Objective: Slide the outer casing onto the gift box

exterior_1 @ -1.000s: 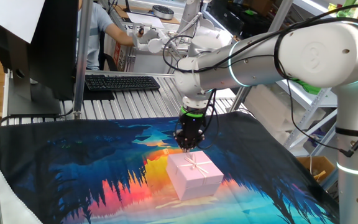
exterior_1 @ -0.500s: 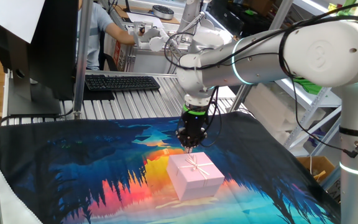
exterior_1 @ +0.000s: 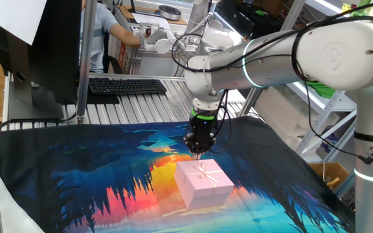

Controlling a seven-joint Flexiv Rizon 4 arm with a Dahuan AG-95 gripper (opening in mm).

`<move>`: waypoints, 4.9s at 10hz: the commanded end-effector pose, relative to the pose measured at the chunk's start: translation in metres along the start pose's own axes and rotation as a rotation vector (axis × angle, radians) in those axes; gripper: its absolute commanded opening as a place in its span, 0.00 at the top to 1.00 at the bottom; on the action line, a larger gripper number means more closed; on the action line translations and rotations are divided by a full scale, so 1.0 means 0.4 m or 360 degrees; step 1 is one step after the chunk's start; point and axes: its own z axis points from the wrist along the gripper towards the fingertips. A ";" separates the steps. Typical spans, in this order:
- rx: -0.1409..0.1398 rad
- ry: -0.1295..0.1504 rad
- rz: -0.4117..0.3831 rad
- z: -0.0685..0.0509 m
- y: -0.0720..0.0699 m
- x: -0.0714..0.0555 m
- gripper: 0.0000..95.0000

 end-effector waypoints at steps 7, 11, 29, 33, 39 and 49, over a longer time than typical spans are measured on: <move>-0.0041 -0.0008 -0.0009 -0.063 -0.009 0.018 1.00; -0.0078 -0.0121 0.0061 -0.146 0.004 0.105 1.00; -0.0135 -0.0377 0.0099 -0.202 0.016 0.275 1.00; -0.0129 -0.0414 0.0135 -0.183 0.023 0.246 1.00; -0.0142 -0.0331 0.0224 -0.163 0.026 0.194 1.00; -0.0180 -0.0300 0.0221 -0.163 0.026 0.194 1.00</move>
